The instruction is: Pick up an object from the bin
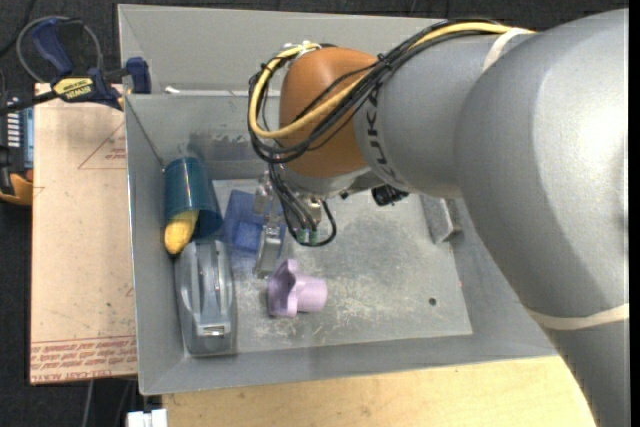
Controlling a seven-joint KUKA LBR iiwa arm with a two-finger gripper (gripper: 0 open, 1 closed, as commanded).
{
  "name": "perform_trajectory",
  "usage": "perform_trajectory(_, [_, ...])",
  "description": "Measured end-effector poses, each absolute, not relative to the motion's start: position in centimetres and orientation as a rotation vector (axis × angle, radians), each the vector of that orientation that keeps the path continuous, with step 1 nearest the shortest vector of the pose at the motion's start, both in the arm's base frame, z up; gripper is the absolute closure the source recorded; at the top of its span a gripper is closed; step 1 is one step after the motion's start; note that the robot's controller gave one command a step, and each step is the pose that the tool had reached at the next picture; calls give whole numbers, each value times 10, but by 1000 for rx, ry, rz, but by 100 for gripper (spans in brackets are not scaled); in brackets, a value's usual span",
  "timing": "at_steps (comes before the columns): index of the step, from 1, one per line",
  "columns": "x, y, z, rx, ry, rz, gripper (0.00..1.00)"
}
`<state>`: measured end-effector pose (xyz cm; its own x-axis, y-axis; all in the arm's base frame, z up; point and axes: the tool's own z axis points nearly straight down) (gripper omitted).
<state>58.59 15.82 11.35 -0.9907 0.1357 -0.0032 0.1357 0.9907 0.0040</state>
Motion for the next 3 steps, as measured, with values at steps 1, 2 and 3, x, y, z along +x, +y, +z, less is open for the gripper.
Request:
perform_trajectory(1, [602,132,87,318,3122,11,0])
perform_trajectory(2, [596,126,80,306,3125,10,0])
perform_trajectory(3, [614,26,96,619,3068,15,100])
